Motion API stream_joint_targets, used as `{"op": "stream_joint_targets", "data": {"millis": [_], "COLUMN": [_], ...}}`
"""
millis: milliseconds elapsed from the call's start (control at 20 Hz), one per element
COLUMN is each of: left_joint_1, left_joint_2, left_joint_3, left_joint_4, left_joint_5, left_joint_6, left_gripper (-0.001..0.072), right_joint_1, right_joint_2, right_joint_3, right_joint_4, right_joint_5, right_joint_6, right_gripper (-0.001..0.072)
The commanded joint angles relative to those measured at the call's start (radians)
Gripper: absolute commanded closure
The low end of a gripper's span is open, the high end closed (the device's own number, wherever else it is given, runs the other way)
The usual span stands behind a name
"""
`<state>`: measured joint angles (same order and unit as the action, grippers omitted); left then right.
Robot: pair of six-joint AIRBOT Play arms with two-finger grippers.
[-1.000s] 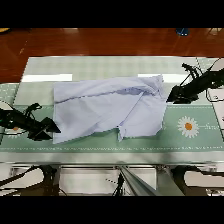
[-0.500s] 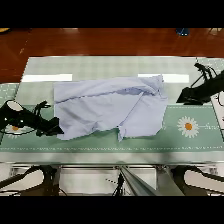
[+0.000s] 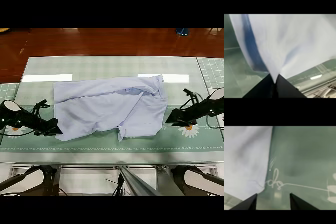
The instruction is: Fold the shirts.
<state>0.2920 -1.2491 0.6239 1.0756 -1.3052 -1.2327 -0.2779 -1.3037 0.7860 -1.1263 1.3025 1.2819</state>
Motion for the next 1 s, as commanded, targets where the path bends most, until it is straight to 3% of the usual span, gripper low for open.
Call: {"op": "stream_joint_targets", "data": {"millis": [0, 200, 300, 450, 500, 700, 850, 950], "left_joint_1": [0.001, 0.001, 0.001, 0.001, 0.001, 0.002, 0.0, -0.002], "left_joint_2": [0.005, 0.006, 0.006, 0.006, 0.006, 0.045, 0.053, 0.052], "left_joint_3": [0.0, 0.0, 0.0, 0.016, 0.035, 0.207, 0.374, 0.433], "left_joint_4": [-0.003, -0.003, -0.003, -0.003, -0.003, -0.03, -0.172, -0.266], "left_joint_5": [-0.016, -0.016, -0.015, -0.026, -0.041, -0.073, -0.024, 0.077], "left_joint_6": [0.018, 0.018, 0.018, 0.024, 0.035, 0.043, 0.042, 0.015], "left_gripper": [0.068, 0.068, 0.068, 0.068, 0.068, 0.068, 0.068, 0.068], "right_joint_1": [0.076, 0.173, 0.221, 0.251, 0.246, 0.188, 0.166, 0.181], "right_joint_2": [0.003, 0.003, 0.003, 0.003, 0.006, 0.124, 0.172, 0.134], "right_joint_3": [-0.101, -0.107, -0.107, -0.103, -0.09, 0.069, 0.252, 0.346], "right_joint_4": [0.124, 0.174, 0.174, 0.186, 0.181, 0.174, 0.174, 0.178], "right_joint_5": [-0.112, -0.236, -0.252, -0.227, -0.197, -0.182, -0.323, -0.391], "right_joint_6": [-0.009, 0.043, 0.077, 0.077, 0.072, 0.04, 0.072, 0.084], "right_gripper": [0.0215, 0.0221, 0.0282, 0.062, 0.0682, 0.0683, 0.0685, 0.0685]}}
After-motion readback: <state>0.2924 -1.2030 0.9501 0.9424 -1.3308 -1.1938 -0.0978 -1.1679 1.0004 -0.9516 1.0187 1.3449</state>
